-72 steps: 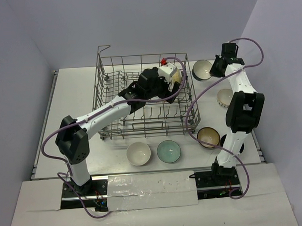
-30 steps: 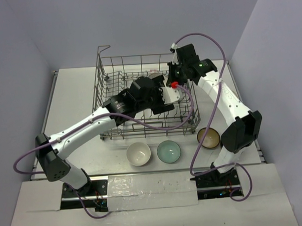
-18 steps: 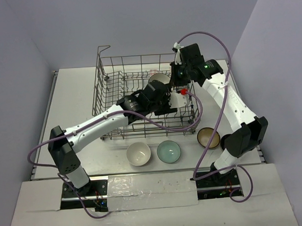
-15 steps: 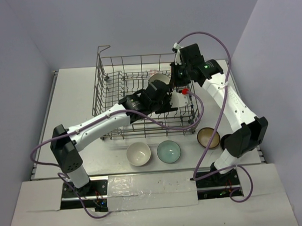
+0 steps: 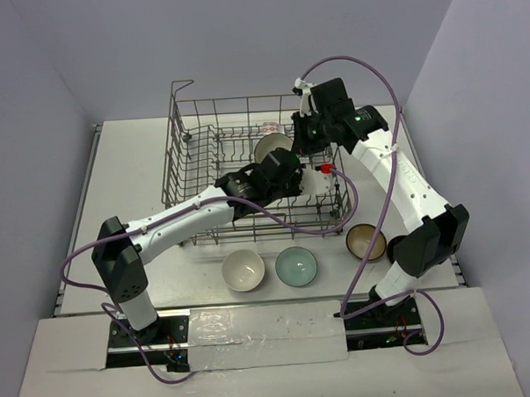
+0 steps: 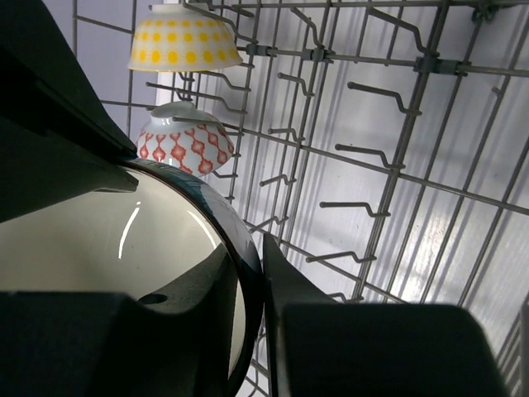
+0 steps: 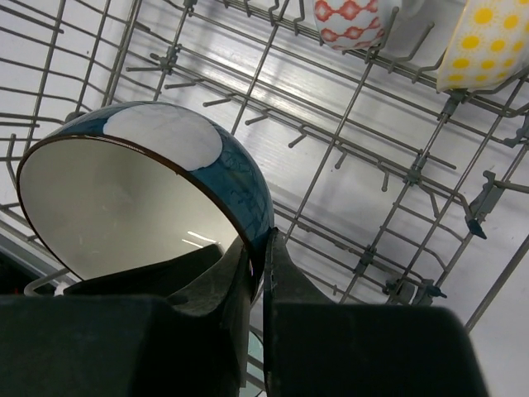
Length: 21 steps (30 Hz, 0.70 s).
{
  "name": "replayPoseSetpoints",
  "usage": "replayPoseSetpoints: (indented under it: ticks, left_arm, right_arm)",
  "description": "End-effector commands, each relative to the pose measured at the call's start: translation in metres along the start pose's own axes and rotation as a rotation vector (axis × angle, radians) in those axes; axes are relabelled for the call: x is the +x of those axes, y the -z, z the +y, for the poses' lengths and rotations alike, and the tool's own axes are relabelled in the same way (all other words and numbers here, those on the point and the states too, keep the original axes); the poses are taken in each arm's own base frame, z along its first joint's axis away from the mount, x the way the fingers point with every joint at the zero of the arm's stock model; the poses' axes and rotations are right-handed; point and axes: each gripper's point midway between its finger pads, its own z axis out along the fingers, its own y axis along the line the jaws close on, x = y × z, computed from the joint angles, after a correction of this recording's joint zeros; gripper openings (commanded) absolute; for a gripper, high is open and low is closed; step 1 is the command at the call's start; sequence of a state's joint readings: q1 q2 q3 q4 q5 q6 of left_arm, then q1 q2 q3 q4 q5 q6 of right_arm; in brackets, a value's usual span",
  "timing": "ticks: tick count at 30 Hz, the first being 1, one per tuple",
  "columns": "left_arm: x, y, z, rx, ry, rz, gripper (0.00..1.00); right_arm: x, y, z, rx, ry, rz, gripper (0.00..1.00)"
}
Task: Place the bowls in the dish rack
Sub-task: Pass from the right arm to the left
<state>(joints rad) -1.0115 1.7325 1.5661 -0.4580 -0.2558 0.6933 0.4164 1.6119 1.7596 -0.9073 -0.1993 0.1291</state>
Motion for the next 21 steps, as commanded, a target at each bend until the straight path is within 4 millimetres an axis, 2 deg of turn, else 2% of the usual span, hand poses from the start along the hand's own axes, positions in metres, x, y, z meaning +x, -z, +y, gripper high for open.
replayPoseSetpoints:
  ticks: [1, 6, 12, 16, 17, 20, 21]
  left_arm:
    - [-0.003, 0.013, 0.035, -0.163, 0.059, -0.016, 0.00]
    - [0.006, 0.008, 0.039, -0.208, 0.063, 0.033, 0.00]
    - [-0.001, 0.007, 0.034, -0.163, 0.095, -0.001, 0.00]
    - [-0.002, 0.005, 0.032, -0.116, 0.105, -0.007, 0.00]
    - [-0.002, 0.005, 0.032, -0.111, 0.107, -0.009, 0.00]
    - [-0.003, 0.003, 0.028, -0.085, 0.118, -0.024, 0.00]
    - [-0.004, 0.003, 0.028, -0.082, 0.123, -0.031, 0.00]
  right_arm:
    - [-0.026, 0.021, 0.009, -0.050, -0.072, -0.104, 0.00]
    - [-0.020, 0.011, 0.003, -0.020, -0.064, -0.073, 0.00]
    - [-0.010, 0.002, 0.001, -0.017, -0.060, -0.030, 0.01]
    - [-0.003, -0.003, 0.000, -0.017, -0.065, -0.009, 0.13]
    - [-0.001, -0.004, -0.001, -0.018, -0.066, -0.005, 0.24]
    - [0.005, -0.009, 0.000, -0.024, -0.071, 0.013, 0.39]
    - [0.006, -0.010, 0.001, -0.031, -0.070, 0.016, 0.40]
